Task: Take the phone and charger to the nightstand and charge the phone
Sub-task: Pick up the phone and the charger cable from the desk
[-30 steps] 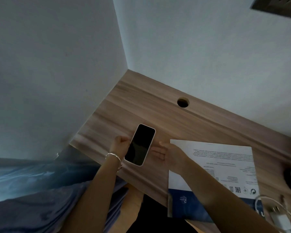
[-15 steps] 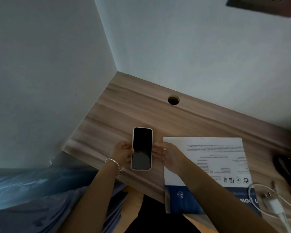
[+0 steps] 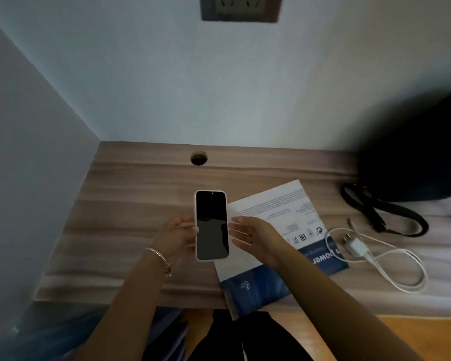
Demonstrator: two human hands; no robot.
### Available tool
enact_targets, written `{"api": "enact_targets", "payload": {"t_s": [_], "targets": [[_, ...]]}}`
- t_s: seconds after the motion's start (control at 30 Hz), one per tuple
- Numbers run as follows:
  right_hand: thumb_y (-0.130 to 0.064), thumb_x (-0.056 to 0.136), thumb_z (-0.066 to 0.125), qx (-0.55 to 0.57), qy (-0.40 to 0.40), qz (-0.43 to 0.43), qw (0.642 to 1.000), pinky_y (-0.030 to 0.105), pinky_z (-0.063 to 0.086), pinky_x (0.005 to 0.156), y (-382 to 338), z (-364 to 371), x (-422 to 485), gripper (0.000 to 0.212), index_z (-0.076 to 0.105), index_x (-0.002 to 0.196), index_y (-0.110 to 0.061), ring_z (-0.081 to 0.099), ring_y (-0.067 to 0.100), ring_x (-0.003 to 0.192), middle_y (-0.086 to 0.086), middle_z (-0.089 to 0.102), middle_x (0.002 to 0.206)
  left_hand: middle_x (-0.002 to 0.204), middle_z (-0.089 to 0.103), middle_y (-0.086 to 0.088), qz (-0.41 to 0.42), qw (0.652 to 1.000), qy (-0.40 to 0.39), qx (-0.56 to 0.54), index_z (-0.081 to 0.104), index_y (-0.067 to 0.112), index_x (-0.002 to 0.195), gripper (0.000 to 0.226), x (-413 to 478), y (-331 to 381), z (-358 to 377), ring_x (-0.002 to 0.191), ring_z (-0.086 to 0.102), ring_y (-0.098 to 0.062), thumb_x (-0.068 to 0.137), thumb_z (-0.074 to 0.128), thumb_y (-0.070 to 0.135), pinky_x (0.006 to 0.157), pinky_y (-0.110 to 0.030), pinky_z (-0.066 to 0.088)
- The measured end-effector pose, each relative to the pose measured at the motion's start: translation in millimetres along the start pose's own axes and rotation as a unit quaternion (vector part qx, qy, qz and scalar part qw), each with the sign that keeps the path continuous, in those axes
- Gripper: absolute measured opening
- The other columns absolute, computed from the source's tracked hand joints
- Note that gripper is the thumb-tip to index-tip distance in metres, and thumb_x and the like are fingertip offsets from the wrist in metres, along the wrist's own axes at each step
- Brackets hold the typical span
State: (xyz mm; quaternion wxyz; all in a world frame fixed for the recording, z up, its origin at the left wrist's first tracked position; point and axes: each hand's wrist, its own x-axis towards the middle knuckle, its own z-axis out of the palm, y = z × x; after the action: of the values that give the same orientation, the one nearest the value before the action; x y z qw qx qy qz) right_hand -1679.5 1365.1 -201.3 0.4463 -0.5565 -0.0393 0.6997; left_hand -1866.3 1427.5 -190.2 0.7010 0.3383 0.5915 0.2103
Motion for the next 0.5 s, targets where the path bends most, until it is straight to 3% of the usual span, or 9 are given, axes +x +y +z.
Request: {"api": "enact_targets", "payload": {"t_s": [0.2, 0.5], "targets": [[-0.012, 0.093, 0.049, 0.070, 0.038, -0.028, 0.996, 0.031, 0.052, 0.079, -1, -57, -27, 0.015, 0.061, 0.100, -0.006, 0.065, 0.024, 0.096, 0.012, 0.069, 0.103, 0.087, 0.067, -0.012, -0.054, 0.997, -0.056, -0.001, 0.056, 0.011, 0.094, 0.018, 6, -16, 47, 0.070, 0.065, -0.024, 0.088, 0.051, -0.005, 0.060, -0.033, 0.052], [-0.011, 0.095, 0.048, 0.112, 0.074, -0.034, 0.990, 0.031, 0.053, 0.081, 0, -135, -68, 0.019, 0.061, 0.107, -0.005, 0.067, 0.023, 0.093, 0.011, 0.071, 0.102, 0.099, 0.068, -0.009, -0.051, 0.997, -0.030, 0.049, 0.060, 0.015, 0.095, 0.013, -12, -39, 123, 0.091, 0.064, -0.028, 0.087, 0.059, 0.005, 0.064, -0.034, 0.053]]}}
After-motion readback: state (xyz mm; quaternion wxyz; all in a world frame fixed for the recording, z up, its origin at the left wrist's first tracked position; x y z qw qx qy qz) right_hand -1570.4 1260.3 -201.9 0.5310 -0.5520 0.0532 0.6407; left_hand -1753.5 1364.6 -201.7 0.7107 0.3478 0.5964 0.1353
